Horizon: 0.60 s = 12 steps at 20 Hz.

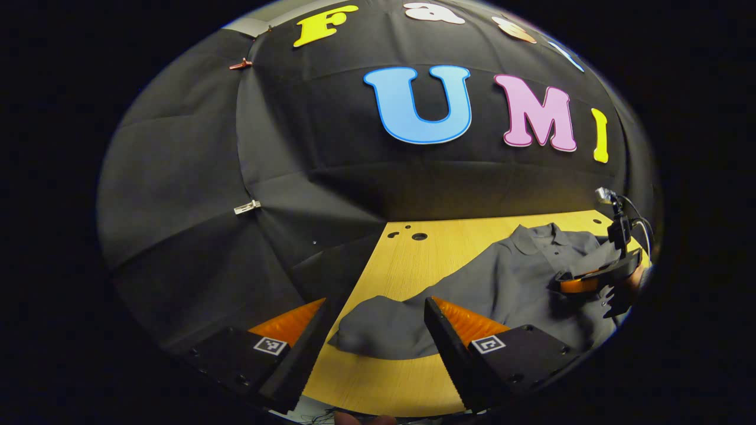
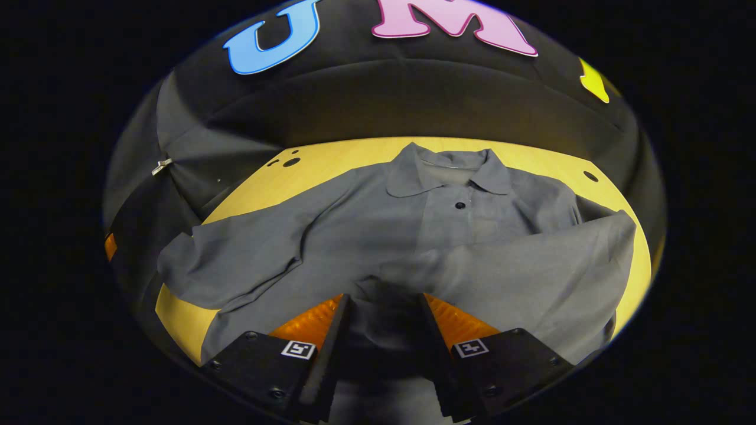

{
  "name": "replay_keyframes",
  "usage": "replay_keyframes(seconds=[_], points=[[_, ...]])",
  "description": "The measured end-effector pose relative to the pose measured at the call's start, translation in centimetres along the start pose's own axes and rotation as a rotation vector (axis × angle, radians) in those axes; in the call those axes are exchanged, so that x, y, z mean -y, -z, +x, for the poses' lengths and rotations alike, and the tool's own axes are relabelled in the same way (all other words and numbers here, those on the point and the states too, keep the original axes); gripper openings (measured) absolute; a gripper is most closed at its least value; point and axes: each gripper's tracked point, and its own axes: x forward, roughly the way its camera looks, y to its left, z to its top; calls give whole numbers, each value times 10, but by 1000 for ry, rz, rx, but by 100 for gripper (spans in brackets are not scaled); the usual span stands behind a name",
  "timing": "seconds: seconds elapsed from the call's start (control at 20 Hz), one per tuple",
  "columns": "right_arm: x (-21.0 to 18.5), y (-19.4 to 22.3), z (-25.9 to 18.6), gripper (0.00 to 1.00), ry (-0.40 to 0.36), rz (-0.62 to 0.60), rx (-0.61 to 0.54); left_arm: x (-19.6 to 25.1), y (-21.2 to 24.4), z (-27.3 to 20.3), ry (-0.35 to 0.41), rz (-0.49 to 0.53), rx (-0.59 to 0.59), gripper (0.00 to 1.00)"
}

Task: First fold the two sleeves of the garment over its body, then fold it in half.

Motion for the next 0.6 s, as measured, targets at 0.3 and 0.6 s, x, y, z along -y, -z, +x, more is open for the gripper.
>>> replay_keyframes(seconds=[0.3, 0.6], points=[[-36, -20, -54, 66, -141, 29, 45, 1, 37, 41, 26, 18, -62, 98], [10, -31, -122, 67, -58, 12, 105, -30, 88, 88, -59, 22, -169, 98]])
